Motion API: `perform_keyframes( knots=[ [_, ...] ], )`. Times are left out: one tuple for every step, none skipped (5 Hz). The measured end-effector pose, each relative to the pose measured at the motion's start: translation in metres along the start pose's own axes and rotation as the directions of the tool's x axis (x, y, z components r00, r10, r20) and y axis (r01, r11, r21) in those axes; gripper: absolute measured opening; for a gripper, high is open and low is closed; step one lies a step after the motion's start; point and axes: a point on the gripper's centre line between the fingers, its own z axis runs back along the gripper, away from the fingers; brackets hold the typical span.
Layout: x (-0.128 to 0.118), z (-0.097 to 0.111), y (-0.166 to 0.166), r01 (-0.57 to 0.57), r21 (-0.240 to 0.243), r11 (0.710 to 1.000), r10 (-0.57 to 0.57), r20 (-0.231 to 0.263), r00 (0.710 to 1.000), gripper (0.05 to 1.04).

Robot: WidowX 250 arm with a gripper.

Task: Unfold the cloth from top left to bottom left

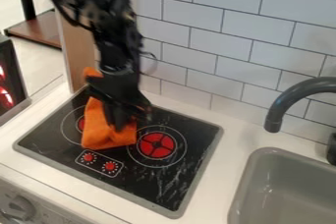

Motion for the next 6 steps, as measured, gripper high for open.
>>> perform_keyframes(
  knots=[
    [-0.009, 0.017, 0.029, -0.101, 0.002, 0.995, 0.101, 0.039, 0.994, 0.054],
    [-0.024, 0.024, 0.056, -0.207, -0.003, 0.978, 0.207, 0.048, 0.977, 0.054],
    [-0.043, 0.023, 0.078, -0.306, -0.001, 0.952, 0.305, 0.04, 0.951, 0.054],
    [-0.071, 0.02, 0.103, -0.422, 0.008, 0.907, 0.421, 0.032, 0.906, 0.054],
    [-0.096, -0.001, 0.111, -0.484, 0.005, 0.875, 0.484, -0.016, 0.875, 0.054],
    [-0.113, -0.025, 0.112, -0.528, 0.016, 0.849, 0.528, -0.054, 0.847, 0.054]
  ],
)
